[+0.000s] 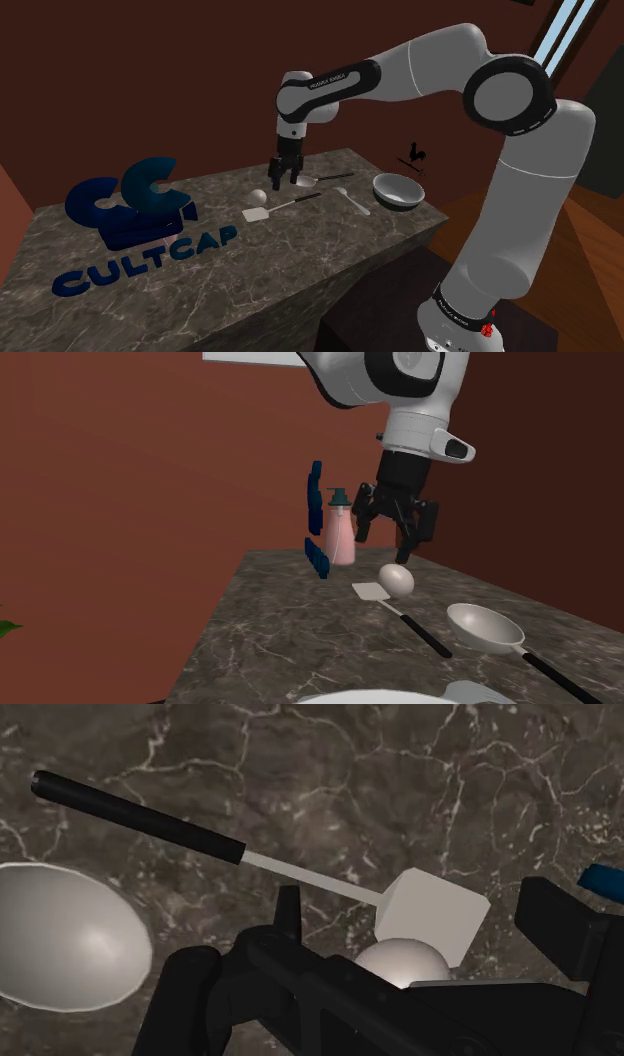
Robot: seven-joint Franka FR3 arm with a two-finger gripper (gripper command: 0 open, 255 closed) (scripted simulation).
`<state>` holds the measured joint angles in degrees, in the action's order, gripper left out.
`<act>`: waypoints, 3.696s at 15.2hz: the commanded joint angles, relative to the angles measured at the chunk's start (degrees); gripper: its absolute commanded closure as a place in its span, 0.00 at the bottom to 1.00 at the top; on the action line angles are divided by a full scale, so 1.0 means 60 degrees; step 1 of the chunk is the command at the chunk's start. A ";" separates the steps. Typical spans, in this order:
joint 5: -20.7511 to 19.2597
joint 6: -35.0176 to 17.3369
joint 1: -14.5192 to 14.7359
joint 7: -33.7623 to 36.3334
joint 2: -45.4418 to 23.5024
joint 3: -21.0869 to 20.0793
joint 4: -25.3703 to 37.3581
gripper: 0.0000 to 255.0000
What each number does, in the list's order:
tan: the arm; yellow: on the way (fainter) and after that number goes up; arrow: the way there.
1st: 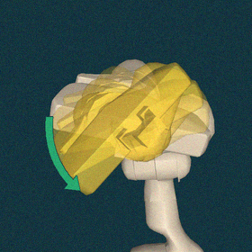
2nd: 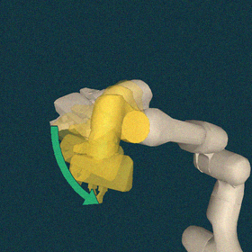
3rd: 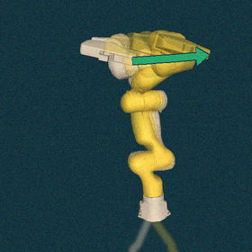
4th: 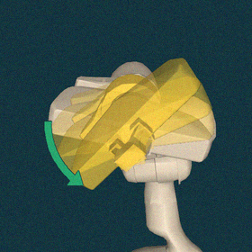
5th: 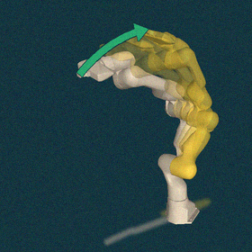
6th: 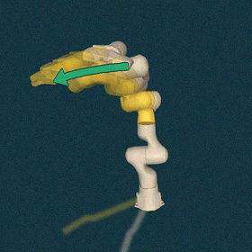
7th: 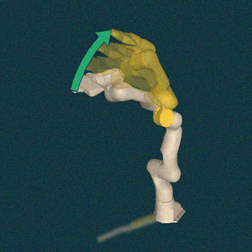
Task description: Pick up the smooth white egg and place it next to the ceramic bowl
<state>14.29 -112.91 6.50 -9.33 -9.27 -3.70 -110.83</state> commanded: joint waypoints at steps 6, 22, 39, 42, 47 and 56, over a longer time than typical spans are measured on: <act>-0.0083 -0.0050 0.0238 0.0122 -0.2543 -0.0162 0.2784 0.00; -0.0032 -0.0868 0.0376 0.0088 -0.2996 -0.0225 0.2453 0.00; -0.0080 -0.0162 0.0361 0.0255 -0.2615 -0.0216 0.2795 1.00; -0.0100 0.0152 0.0354 0.0328 -0.2476 -0.0213 0.2978 1.00; -0.0131 0.0690 0.0343 0.0451 -0.2279 -0.0210 0.3331 1.00; -0.0179 0.1704 0.0322 0.0679 -0.2043 -0.0208 0.4132 1.00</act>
<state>13.24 -103.52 8.55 -5.30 -21.72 -4.99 -86.65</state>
